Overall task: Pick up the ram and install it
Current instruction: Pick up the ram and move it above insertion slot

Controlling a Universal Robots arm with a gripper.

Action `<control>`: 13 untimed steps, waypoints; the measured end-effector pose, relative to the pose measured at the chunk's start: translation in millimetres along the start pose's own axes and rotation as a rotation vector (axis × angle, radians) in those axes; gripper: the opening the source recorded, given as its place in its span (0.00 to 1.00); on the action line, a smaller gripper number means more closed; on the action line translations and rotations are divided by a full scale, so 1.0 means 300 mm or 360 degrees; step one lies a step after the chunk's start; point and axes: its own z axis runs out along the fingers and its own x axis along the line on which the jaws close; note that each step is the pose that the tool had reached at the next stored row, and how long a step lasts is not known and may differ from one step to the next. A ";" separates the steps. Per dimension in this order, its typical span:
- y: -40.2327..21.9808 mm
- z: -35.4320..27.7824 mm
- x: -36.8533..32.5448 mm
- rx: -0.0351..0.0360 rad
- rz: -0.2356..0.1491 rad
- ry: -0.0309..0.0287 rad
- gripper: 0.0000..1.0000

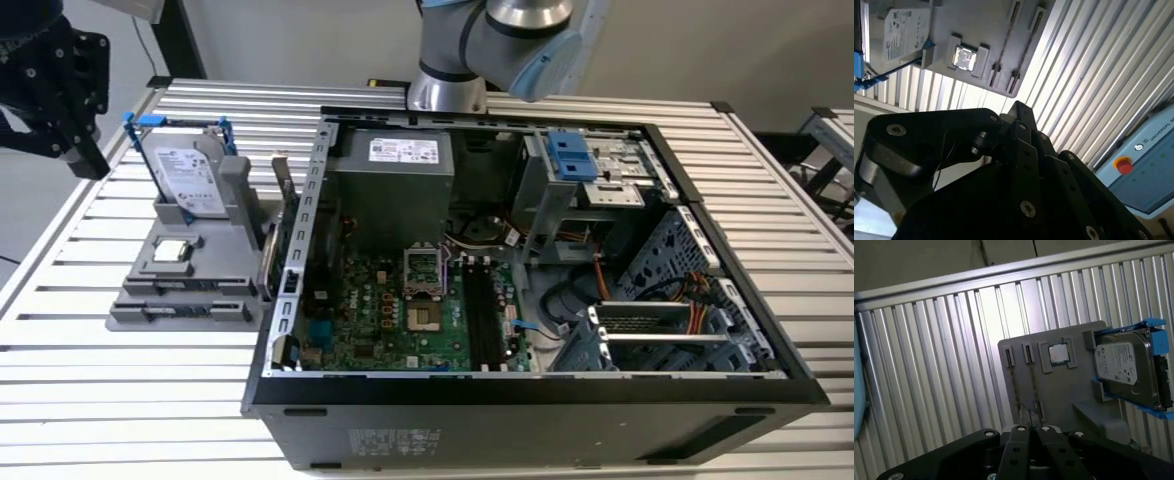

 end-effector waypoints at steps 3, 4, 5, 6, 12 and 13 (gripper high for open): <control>0.000 0.000 0.000 0.0061 -0.0050 -0.00096 0.00; 0.000 0.002 0.000 0.0068 -0.0056 -0.00107 0.00; -0.001 0.002 0.000 0.0070 -0.0062 -0.00106 0.00; -0.001 0.003 0.000 0.0071 -0.0071 -0.00108 0.00; 0.000 0.005 0.000 0.0065 -0.0183 -0.00091 0.00; 0.000 0.006 0.000 0.0064 -0.0204 -0.00089 0.00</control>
